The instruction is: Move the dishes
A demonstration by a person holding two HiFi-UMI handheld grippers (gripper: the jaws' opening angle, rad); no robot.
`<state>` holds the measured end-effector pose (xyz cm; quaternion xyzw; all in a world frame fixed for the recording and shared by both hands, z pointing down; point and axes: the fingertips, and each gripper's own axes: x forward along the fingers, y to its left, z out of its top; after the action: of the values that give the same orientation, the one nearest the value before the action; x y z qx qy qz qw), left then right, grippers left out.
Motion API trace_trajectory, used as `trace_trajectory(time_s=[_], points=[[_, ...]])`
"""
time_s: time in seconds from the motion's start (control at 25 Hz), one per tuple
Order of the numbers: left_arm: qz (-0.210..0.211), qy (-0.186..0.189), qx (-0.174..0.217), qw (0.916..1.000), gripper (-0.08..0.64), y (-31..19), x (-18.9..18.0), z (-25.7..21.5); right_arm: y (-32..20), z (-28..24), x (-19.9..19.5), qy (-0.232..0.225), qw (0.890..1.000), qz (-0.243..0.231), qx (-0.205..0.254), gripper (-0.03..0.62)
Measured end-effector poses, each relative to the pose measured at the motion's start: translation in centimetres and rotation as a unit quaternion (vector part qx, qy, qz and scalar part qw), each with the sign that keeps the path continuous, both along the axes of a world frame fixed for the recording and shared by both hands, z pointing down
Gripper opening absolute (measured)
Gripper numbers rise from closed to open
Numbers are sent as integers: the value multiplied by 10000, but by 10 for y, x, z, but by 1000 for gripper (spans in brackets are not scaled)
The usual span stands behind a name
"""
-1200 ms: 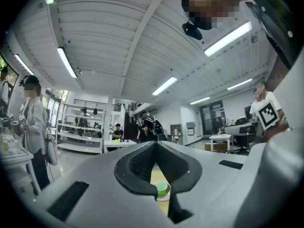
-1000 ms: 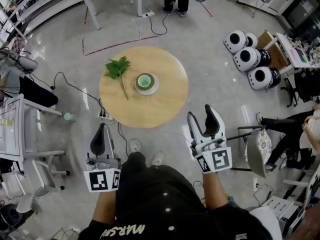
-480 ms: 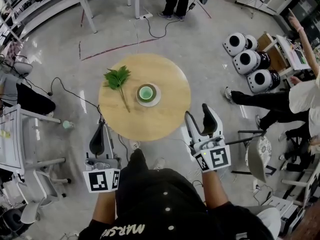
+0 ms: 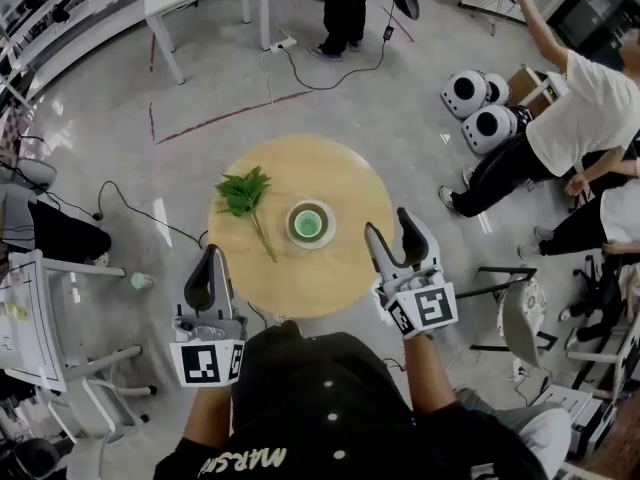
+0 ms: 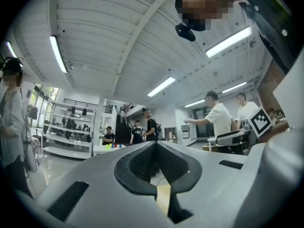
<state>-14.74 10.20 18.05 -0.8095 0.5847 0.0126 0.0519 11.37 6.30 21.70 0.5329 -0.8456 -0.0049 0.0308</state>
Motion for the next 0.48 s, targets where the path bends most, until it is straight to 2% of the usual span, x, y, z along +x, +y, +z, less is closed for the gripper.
trace_trajectory(time_s=[0.24,0.48], points=[[394,-51,-46,9992,17,-37,-8,-3,-39,28,-26,346,9975,-70,-615,241],[376,44,-252,9990,17,-57,-1,15,-60,87,-39,760,9849,-452,-1487,227]])
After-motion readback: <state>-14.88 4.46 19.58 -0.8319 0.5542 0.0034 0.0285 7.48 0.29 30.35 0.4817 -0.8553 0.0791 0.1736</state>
